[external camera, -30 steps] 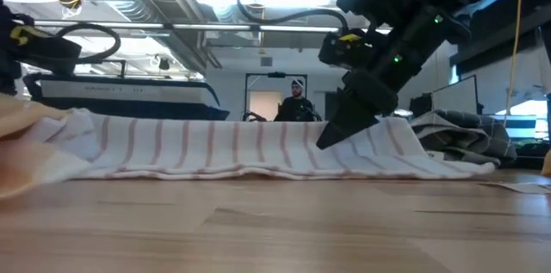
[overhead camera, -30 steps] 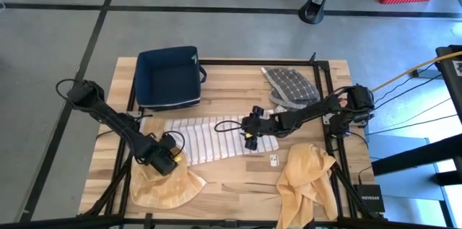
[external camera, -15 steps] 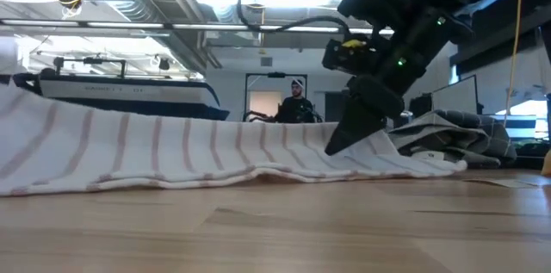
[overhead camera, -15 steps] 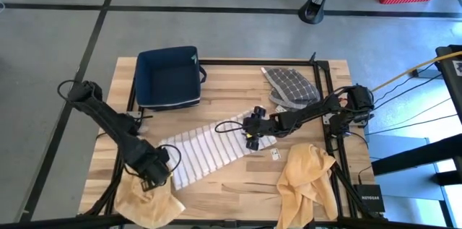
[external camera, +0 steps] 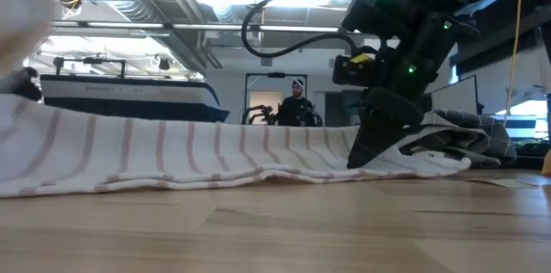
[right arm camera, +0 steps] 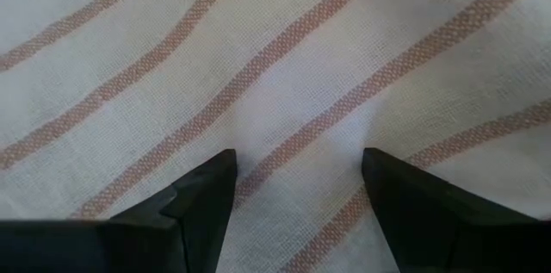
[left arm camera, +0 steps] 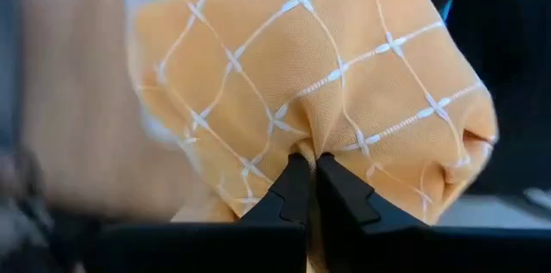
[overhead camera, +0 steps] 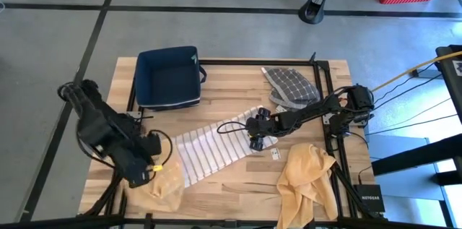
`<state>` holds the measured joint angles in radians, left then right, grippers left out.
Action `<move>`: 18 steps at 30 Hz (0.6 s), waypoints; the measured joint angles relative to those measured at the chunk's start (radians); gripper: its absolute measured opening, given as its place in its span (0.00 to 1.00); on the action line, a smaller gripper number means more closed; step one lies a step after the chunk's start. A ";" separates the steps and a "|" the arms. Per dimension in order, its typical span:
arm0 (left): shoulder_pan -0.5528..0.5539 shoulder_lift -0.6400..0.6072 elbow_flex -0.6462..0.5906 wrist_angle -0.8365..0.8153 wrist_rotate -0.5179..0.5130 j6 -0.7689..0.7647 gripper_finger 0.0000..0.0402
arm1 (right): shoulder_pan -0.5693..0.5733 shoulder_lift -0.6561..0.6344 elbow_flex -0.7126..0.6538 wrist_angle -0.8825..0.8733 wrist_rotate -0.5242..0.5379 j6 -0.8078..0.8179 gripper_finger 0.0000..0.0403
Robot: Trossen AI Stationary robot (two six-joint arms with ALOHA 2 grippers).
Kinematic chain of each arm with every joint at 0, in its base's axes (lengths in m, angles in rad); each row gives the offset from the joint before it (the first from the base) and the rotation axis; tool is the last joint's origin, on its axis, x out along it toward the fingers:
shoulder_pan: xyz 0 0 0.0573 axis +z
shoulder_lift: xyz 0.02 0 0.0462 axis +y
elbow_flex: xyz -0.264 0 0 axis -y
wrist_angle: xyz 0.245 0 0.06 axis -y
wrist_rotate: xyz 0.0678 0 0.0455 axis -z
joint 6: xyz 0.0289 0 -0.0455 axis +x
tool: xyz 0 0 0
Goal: Fold towel
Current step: Move the orange pattern towel to the top center of the table
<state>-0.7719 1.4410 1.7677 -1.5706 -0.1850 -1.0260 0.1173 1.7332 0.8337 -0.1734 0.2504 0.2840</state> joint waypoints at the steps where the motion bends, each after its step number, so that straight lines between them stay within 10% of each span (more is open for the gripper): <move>1: 0.009 -0.001 0.033 0.000 -0.068 0.055 0.00 | 0.000 0.000 0.000 0.000 0.000 0.000 0.64; 10: 0.196 -0.002 0.193 0.110 -0.823 0.570 0.00 | 0.000 0.000 0.000 0.025 -0.005 0.000 0.64; 18: 0.592 -0.003 0.079 0.329 -0.888 0.864 0.00 | 0.000 0.000 0.000 0.045 -0.009 0.000 0.64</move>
<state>-0.1796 1.4384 1.8462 -1.2411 -1.0727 -0.1617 0.1173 1.7336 0.8337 -0.1287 0.2414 0.2838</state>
